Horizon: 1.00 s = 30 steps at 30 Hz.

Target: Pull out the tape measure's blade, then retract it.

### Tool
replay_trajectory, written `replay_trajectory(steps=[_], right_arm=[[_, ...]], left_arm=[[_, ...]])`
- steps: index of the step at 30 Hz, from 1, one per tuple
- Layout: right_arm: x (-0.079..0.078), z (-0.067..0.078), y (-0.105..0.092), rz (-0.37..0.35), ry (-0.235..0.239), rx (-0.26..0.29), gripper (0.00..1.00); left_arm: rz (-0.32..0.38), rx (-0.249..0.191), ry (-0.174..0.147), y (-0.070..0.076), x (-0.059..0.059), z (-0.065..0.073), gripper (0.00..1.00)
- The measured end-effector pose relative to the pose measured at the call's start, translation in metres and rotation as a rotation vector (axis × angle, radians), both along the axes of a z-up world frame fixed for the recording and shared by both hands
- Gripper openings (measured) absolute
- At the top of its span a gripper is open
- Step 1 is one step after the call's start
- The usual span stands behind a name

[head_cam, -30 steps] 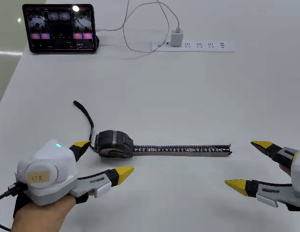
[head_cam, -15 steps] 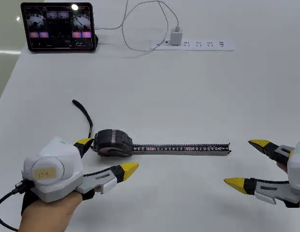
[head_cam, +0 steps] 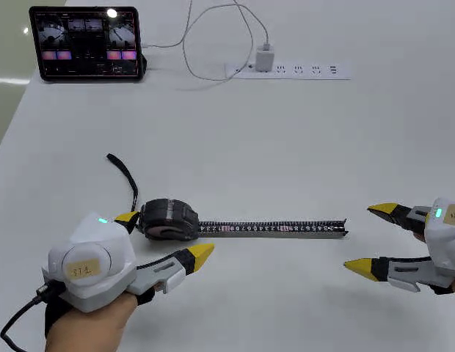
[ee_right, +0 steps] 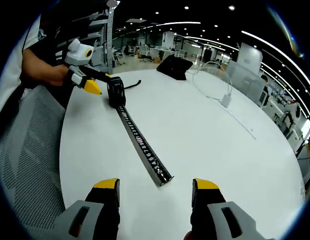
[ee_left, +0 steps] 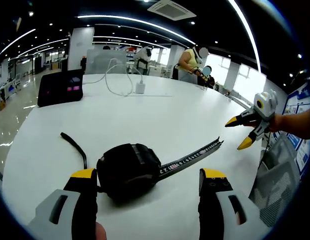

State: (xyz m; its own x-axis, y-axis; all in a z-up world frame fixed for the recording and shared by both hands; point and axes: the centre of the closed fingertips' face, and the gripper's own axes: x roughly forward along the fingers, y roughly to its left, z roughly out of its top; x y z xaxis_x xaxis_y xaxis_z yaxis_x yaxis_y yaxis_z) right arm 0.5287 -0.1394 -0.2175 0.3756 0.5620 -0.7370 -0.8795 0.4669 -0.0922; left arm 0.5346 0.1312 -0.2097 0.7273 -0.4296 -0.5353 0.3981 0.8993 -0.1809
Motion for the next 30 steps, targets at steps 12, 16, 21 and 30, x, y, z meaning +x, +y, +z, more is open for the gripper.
replay_trajectory(steps=[12, 16, 21, 30], right_arm=[[0.011, -0.010, 0.000, 0.116, 0.018, -0.089, 0.52], [0.014, -0.011, 0.001, 0.139, 0.024, -0.100, 0.50], [0.017, -0.012, 0.006, 0.167, 0.042, -0.103, 0.47], [0.020, -0.018, 0.011, 0.237, 0.074, -0.135, 0.42]], left_arm=[[0.069, 0.019, -0.002, 0.001, 0.005, -0.004, 0.80], [0.098, 0.023, 0.008, 0.001, 0.007, -0.008, 0.79], [0.129, 0.014, 0.010, 0.003, 0.010, -0.010, 0.78], [0.172, 0.011, 0.020, 0.005, 0.015, -0.015, 0.75]])
